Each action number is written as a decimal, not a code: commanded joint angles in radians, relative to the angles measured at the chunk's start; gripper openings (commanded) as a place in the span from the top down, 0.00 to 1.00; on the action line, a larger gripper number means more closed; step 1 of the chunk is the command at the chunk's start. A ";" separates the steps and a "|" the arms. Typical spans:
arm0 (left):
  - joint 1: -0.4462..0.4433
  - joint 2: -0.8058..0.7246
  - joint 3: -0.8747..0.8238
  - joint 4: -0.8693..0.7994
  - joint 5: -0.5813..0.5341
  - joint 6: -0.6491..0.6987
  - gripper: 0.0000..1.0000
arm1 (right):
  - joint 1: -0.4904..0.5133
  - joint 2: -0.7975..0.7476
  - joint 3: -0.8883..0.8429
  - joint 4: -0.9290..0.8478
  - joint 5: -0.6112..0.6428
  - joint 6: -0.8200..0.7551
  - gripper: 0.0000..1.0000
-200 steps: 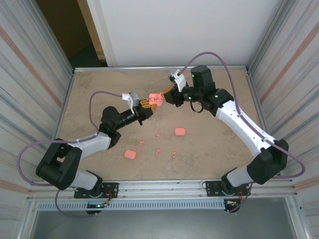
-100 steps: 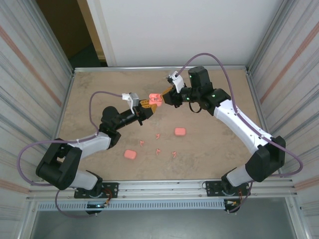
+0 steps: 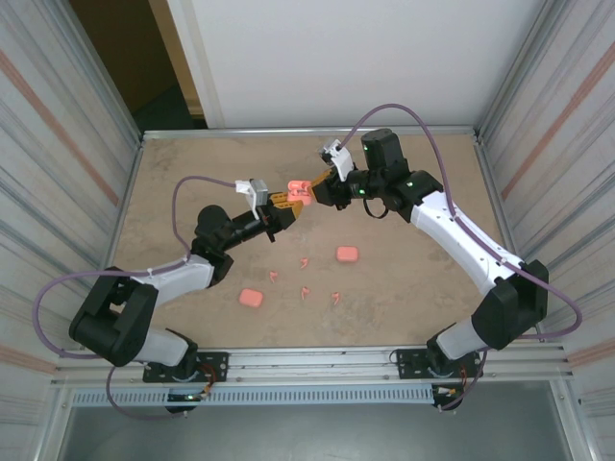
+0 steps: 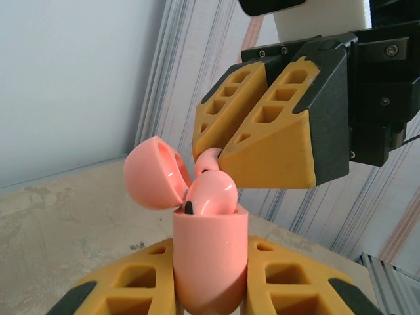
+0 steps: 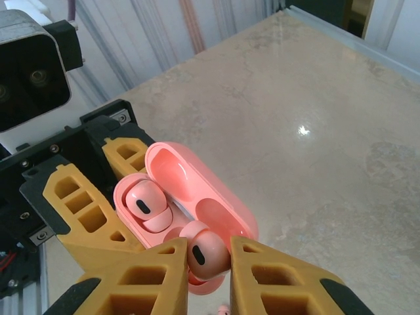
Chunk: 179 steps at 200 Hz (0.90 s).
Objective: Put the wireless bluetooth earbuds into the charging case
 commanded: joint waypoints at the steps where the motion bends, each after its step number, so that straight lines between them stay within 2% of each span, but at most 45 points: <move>1: -0.006 -0.004 0.032 0.065 -0.004 -0.011 1.00 | 0.009 0.007 -0.014 -0.020 -0.043 -0.025 0.79; 86: -0.006 -0.013 0.031 0.070 0.005 -0.014 1.00 | -0.019 -0.055 0.017 0.020 -0.059 0.049 0.53; 155: -0.006 -0.022 0.032 0.097 -0.005 -0.036 1.00 | -0.108 -0.154 -0.077 0.148 -0.055 0.199 0.41; 179: -0.006 -0.022 0.041 0.114 -0.008 -0.057 1.00 | -0.122 -0.185 -0.114 0.173 -0.015 0.222 0.36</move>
